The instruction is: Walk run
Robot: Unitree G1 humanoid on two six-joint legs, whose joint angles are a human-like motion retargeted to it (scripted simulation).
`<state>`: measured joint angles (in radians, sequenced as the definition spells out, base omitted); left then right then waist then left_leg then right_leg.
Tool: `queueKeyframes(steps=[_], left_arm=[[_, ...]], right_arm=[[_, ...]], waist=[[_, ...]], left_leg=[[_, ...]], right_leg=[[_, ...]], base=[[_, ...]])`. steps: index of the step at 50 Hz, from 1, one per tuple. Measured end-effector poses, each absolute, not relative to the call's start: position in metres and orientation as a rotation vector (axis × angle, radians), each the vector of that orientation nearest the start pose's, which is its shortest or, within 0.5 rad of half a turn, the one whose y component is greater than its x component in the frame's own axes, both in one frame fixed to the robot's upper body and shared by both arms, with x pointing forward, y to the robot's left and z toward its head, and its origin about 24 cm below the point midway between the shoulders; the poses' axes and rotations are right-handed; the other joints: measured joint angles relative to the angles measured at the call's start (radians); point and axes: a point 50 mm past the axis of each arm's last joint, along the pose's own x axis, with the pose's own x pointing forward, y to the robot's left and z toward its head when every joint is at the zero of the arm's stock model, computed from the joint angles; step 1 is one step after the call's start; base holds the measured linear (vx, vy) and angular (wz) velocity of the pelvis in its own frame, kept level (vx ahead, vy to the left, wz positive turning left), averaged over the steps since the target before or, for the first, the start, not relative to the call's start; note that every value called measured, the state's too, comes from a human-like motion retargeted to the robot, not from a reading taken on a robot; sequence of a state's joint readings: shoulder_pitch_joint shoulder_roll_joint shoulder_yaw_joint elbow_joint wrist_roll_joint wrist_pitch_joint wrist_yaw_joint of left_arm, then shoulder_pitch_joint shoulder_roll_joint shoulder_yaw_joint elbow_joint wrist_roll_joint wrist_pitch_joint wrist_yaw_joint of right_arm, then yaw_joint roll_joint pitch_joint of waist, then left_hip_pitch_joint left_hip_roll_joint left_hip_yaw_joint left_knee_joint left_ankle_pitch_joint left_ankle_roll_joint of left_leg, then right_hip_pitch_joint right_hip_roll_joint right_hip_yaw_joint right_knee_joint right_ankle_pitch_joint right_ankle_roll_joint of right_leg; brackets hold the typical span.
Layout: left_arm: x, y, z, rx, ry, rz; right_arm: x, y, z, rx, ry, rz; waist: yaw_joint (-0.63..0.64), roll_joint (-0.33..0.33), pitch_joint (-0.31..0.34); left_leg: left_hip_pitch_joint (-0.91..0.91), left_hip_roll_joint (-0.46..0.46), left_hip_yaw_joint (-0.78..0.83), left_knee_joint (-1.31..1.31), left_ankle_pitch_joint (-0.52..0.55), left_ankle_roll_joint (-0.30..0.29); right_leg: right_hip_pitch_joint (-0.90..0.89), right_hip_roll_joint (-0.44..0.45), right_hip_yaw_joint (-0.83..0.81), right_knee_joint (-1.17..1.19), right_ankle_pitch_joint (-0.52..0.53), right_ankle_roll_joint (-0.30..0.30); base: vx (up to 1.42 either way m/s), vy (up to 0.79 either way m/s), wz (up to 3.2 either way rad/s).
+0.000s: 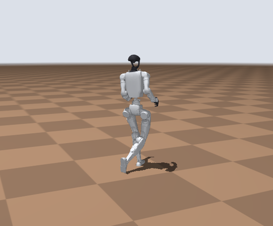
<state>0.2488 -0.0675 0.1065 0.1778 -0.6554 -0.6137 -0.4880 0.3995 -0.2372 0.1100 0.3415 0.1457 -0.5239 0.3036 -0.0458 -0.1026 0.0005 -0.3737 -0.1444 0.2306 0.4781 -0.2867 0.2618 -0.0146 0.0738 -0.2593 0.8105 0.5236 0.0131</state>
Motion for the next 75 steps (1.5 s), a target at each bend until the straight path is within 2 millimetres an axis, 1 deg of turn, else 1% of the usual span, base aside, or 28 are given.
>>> queueKeyframes(steps=[2,5,10,13,15,18,20,22,27,32,37,38,40,43,45,47,50,52,55,58,60,62,63,65,67,69,72,75], left_arm=[[0.206,0.185,0.027,-0.558,-0.468,-0.013],[0.237,0.163,0.06,-0.678,-0.598,-0.144],[0.243,0.155,0.082,-0.639,-0.658,-0.268],[0.236,0.161,0.073,-0.553,-0.6,-0.289],[0.233,0.165,0.061,-0.508,-0.532,-0.283],[0.224,0.166,0.043,-0.517,-0.444,-0.282],[0.204,0.18,0.02,-0.486,-0.361,-0.254],[0.19,0.176,-0.006,-0.492,-0.249,-0.283],[0.135,0.158,-0.055,-0.72,-0.064,-0.047],[0.094,0.177,-0.071,-0.707,0.07,-0.032],[0.098,0.187,-0.065,-0.619,0.053,-0.04],[0.103,0.186,-0.062,-0.613,0.032,-0.041],[0.117,0.185,-0.053,-0.59,-0.024,-0.04],[0.149,0.176,-0.039,-0.594,-0.133,-0.057],[0.18,0.184,-0.024,-0.624,-0.244,-0.059],[0.206,0.173,-0.004,-0.676,-0.343,-0.12],[0.238,0.156,0.036,-0.741,-0.501,-0.197],[0.248,0.155,0.058,-0.73,-0.581,-0.239],[0.25,0.161,0.081,-0.689,-0.672,-0.26],[0.244,0.175,0.089,-0.614,-0.714,-0.242],[0.237,0.184,0.085,-0.546,-0.696,-0.215],[0.228,0.193,0.073,-0.479,-0.633,-0.188],[0.223,0.196,0.064,-0.455,-0.59,-0.177],[0.208,0.204,0.039,-0.415,-0.478,-0.151],[0.184,0.205,0.002,-0.38,-0.312,-0.174],[0.158,0.195,-0.031,-0.394,-0.154,-0.174],[0.117,0.186,-0.057,-0.444,-0.018,-0.101],[0.087,0.192,-0.067,-0.45,0.06,-0.035]], right_arm=[[0.099,-0.188,-0.077,-0.038,0.38,0.292],[0.063,-0.206,-0.086,-0.049,0.497,0.262],[0.029,-0.233,-0.078,-0.116,0.556,0.158],[0.036,-0.232,-0.074,-0.114,0.508,0.095],[0.055,-0.224,-0.072,-0.097,0.442,0.061],[0.091,-0.204,-0.064,-0.044,0.303,0.007],[0.111,-0.175,-0.061,0.036,0.231,0.018],[0.148,-0.169,-0.049,0.152,0.114,-0.067],[0.2,-0.139,-0.008,0.366,-0.122,0.045],[0.216,-0.148,0.027,0.248,-0.267,0.161],[0.215,-0.155,0.031,0.047,-0.242,0.278],[0.212,-0.155,0.026,0.029,-0.217,0.294],[0.206,-0.152,0.015,0.015,-0.158,0.327],[0.179,-0.17,-0.018,-0.042,0.007,0.347],[0.157,-0.183,-0.045,-0.088,0.166,0.376],[0.131,-0.189,-0.067,-0.117,0.32,0.401],[0.091,-0.224,-0.082,-0.208,0.493,0.362],[0.063,-0.235,-0.085,-0.232,0.573,0.332],[0.031,-0.246,-0.084,-0.25,0.643,0.282],[0.024,-0.249,-0.08,-0.238,0.625,0.212],[0.031,-0.246,-0.078,-0.219,0.584,0.17],[0.048,-0.236,-0.076,-0.201,0.522,0.139],[0.06,-0.231,-0.075,-0.197,0.481,0.122],[0.086,-0.214,-0.07,-0.178,0.388,0.101],[0.118,-0.194,-0.064,-0.107,0.274,0.024],[0.158,-0.186,-0.048,0.007,0.133,-0.047],[0.209,-0.153,-0.011,0.195,-0.09,-0.012],[0.234,-0.145,0.03,0.29,-0.281,0.03]], waist=[[0.039,0.095,-0.025],[0.026,0.136,-0.028],[-0.173,0.194,-0.046],[-0.275,0.204,-0.044],[-0.282,0.198,-0.038],[-0.303,0.13,-0.033],[-0.258,0.132,-0.037],[-0.21,0.141,-0.018],[-0.144,0.097,-0.028],[0.029,0.079,-0.015],[0.068,0.092,0.001],[0.075,0.079,-0.001],[0.118,0.024,-0.004],[0.022,-0.019,-0.022],[0.029,0.043,-0.022],[0.081,0.128,-0.023],[0.087,0.173,-0.021],[0.013,0.188,-0.04],[-0.134,0.178,-0.08],[-0.231,0.157,-0.09],[-0.239,0.148,-0.097],[-0.254,0.147,-0.103],[-0.271,0.134,-0.106],[-0.257,0.159,-0.108],[-0.262,0.217,-0.092],[-0.246,0.179,-0.103],[-0.149,0.128,-0.101],[-0.066,0.097,-0.092]], left_leg=[[0.069,0.116,0.004,-0.007,-0.046,0.0],[0.188,0.088,-0.06,-0.098,-0.029,0.0],[0.373,-0.012,-0.209,-0.293,0.281,-0.037],[0.485,-0.02,-0.263,-0.322,0.471,-0.091],[0.554,-0.014,-0.246,-0.316,0.583,-0.127],[0.591,-0.069,-0.23,-0.128,0.758,-0.189],[0.494,-0.02,-0.069,0.178,0.81,-0.173],[0.355,0.034,-0.053,0.413,0.779,-0.151],[0.11,0.017,0.038,0.429,0.423,-0.141],[-0.033,0.049,0.131,-0.021,0.267,-0.2],[-0.009,-0.006,0.182,-0.408,0.212,-0.206],[0.001,-0.005,0.22,-0.403,0.27,-0.127],[0.027,0.065,0.27,-0.329,0.239,0.0],[0.059,-0.053,0.11,-0.072,0.026,0.0],[0.037,0.058,0.069,0.057,-0.031,0.0],[0.103,0.144,0.024,0.054,-0.073,0.0],[0.206,0.098,-0.079,-0.032,-0.038,0.0],[0.254,0.053,-0.188,-0.09,0.059,0.0],[0.354,-0.04,-0.324,-0.193,0.269,0.0],[0.475,-0.084,-0.376,-0.271,0.469,-0.014],[0.544,-0.078,-0.359,-0.294,0.58,-0.064],[0.582,-0.069,-0.343,-0.249,0.683,-0.145],[0.592,-0.078,-0.332,-0.198,0.738,-0.193],[0.521,-0.049,-0.246,0.049,0.81,-0.309],[0.384,0.05,-0.207,0.367,0.81,-0.369],[0.279,0.034,-0.173,0.462,0.758,-0.334],[0.138,0.021,-0.052,0.476,0.512,-0.261],[-0.006,0.034,0.001,0.376,0.307,-0.219]], right_leg=[[-0.066,0.047,-0.023,-0.033,-0.058,-0.074],[-0.22,-0.012,-0.034,-0.016,-0.307,-0.132],[-0.408,-0.154,-0.071,-0.342,-0.497,-0.041],[-0.448,-0.113,0.105,-0.608,-0.592,0.024],[-0.447,-0.121,0.207,-0.709,-0.662,0.147],[-0.403,-0.173,0.104,-0.662,-0.495,0.11],[-0.372,-0.037,0.29,-0.544,-0.568,-0.015],[-0.362,-0.077,0.253,-0.493,-0.612,0.006],[-0.18,-0.097,0.271,-0.592,-0.621,-0.012],[-0.003,-0.075,0.081,-0.723,-0.419,-0.016],[0.176,-0.001,-0.031,-0.731,-0.206,-0.008],[0.191,0.002,0.001,-0.694,-0.143,0.005],[0.205,-0.022,0.021,-0.568,-0.011,0.001],[0.061,-0.103,-0.039,-0.01,0.0,0.004],[-0.04,-0.024,0.027,0.074,0.0,-0.038],[-0.107,0.011,0.005,0.046,-0.071,-0.17],[-0.24,-0.046,-0.022,0.021,-0.354,-0.271],[-0.313,-0.071,-0.045,-0.13,-0.408,-0.238],[-0.383,-0.06,0.048,-0.416,-0.436,-0.106],[-0.423,-0.05,0.255,-0.629,-0.533,0.046],[-0.43,-0.092,0.217,-0.712,-0.595,0.188],[-0.433,-0.099,0.146,-0.694,-0.534,0.129],[-0.426,-0.122,0.098,-0.669,-0.432,0.098],[-0.403,-0.055,0.188,-0.565,-0.578,-0.021],[-0.39,0.043,0.261,-0.466,-0.684,-0.031],[-0.332,-0.086,0.153,-0.483,-0.705,-0.021],[-0.234,-0.08,0.224,-0.53,-0.717,-0.056],[-0.129,-0.1,0.134,-0.639,-0.597,-0.06]], base=[[1.19,-0.03,-0.32],[1.23,-0.07,1.01],[1.39,-0.09,2.08],[1.22,-0.32,1.43],[1.28,-0.44,0.36],[1.36,-0.51,0.29],[1.62,-0.68,-0.76],[0.99,-0.18,0.42],[1.2,0.01,-0.09],[1.22,-0.1,-0.1],[1.23,-0.06,1.02],[1.46,-0.34,0.51],[1.78,-0.78,0.03],[1.56,-0.17,2.19],[1.06,0.36,0.69],[1.15,0.2,0.21],[1.19,0.13,1.82],[1.06,0.1,3.09],[1.24,0.03,3.13],[1.21,-0.15,2.1],[1.44,-0.38,0.82],[1.2,-0.26,0.89],[1.23,-0.26,0.94],[1.35,-0.34,0.49],[1.17,-0.28,1.22],[1.09,-0.09,0.92],[0.97,0.04,-0.41],[1.2,0.02,0.29]])
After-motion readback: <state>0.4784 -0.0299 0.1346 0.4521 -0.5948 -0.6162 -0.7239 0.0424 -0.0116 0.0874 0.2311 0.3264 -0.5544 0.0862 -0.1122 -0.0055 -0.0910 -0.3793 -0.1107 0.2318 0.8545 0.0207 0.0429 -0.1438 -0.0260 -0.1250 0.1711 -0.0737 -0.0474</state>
